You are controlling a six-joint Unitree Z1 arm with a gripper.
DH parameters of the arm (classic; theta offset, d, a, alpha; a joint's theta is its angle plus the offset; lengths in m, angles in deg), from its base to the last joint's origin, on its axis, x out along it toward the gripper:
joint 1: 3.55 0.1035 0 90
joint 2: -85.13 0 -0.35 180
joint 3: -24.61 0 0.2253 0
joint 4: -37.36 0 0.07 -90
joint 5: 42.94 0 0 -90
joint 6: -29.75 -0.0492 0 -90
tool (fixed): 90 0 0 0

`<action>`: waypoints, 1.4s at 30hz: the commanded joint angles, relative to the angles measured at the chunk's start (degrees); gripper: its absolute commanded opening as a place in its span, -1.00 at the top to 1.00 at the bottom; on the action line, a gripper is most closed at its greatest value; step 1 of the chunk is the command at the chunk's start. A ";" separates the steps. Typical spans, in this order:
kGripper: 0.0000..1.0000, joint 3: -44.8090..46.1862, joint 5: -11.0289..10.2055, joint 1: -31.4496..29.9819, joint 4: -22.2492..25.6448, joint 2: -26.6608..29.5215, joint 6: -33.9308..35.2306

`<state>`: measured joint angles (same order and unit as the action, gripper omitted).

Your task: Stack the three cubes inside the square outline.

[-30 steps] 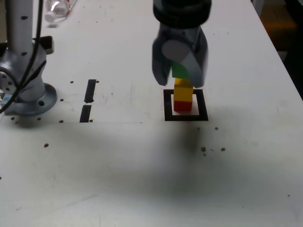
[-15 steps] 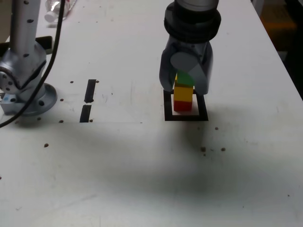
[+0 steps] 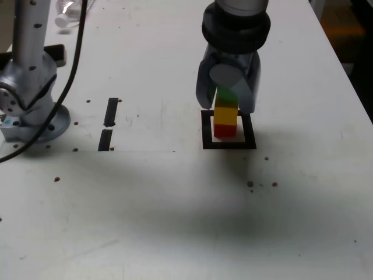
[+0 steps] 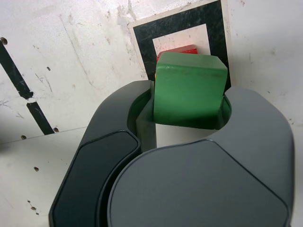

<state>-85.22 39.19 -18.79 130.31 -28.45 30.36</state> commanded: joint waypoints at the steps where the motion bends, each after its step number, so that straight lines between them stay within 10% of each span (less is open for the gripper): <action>1: 0.46 0.20 0.06 0.12 -0.10 0.59 0.01; 14: -0.15 0.41 0.46 0.12 -0.34 0.94 -0.71; 42: -0.40 3.24 -3.37 0.12 1.79 10.66 -0.80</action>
<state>-81.65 35.84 -18.78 132.09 -17.68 29.59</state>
